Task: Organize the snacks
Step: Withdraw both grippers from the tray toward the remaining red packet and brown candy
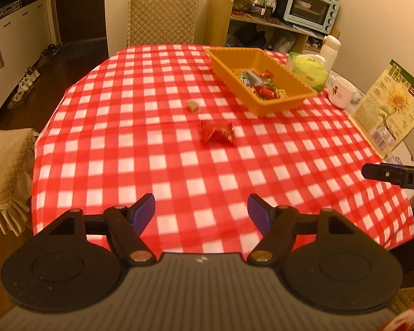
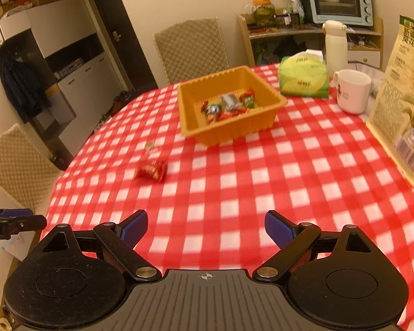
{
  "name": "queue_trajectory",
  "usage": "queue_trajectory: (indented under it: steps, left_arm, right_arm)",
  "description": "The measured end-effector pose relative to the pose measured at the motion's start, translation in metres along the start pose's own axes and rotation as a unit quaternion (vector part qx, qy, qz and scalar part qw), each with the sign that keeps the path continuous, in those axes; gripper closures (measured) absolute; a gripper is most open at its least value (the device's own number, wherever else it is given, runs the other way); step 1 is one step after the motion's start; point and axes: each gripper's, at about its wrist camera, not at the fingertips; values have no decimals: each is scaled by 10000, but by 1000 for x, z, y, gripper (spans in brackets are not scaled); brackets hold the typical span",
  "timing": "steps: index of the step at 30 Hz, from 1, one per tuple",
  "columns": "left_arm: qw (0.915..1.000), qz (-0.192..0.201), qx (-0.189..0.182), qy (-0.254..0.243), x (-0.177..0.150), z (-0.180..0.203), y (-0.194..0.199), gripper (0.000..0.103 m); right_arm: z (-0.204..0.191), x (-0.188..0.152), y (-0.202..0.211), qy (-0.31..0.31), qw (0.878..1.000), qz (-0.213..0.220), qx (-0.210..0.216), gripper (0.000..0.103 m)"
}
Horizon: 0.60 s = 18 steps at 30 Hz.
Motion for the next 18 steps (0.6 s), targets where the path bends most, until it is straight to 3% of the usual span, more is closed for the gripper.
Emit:
queue_trajectory:
  steps: [18]
  left_arm:
    - [9996, -104, -143, -233, -46, -17, 38, 31]
  right_arm:
    - [-57, -62, 26, 113, 9995, -286, -42, 12]
Point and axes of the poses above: each gripper's, at about its wrist camera, not at the fingertips, and y roughly against the way its jaws point, z to its right, x to its top, and after that the axes turned 5 degrees about z, right-handed
